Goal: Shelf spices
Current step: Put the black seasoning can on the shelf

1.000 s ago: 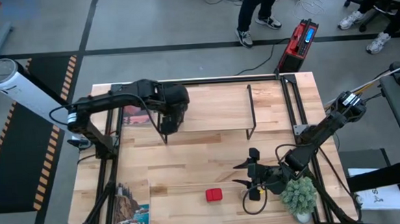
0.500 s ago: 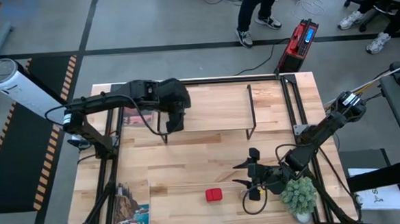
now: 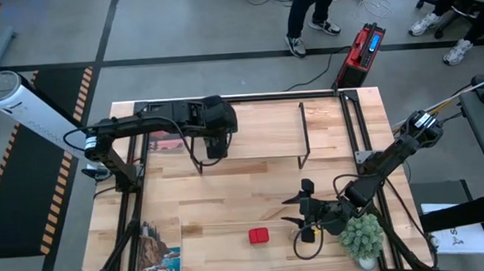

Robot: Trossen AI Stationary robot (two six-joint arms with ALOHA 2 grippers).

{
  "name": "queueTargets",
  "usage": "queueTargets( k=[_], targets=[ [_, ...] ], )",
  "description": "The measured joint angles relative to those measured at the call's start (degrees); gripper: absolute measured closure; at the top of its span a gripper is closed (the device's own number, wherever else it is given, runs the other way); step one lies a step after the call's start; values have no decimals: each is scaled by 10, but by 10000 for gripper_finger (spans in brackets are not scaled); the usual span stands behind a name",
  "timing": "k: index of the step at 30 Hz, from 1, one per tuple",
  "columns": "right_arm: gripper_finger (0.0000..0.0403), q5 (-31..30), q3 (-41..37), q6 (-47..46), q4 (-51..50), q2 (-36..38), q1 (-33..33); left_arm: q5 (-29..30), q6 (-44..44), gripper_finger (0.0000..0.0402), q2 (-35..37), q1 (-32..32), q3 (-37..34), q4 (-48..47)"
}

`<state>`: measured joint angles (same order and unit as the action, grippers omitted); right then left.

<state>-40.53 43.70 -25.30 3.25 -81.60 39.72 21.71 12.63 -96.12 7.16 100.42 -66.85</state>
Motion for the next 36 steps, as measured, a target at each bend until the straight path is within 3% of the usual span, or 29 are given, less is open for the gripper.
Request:
queueTargets(
  k=[32, 36],
  targets=[
    [203, 0, 0, 0, 0, 0, 0, 13, -10, 192, 1, -3, 0, -26],
    [202, 0, 0, 0, 0, 0, 0, -35, -22, 186, 2, -14, 8, -23]
  ],
)
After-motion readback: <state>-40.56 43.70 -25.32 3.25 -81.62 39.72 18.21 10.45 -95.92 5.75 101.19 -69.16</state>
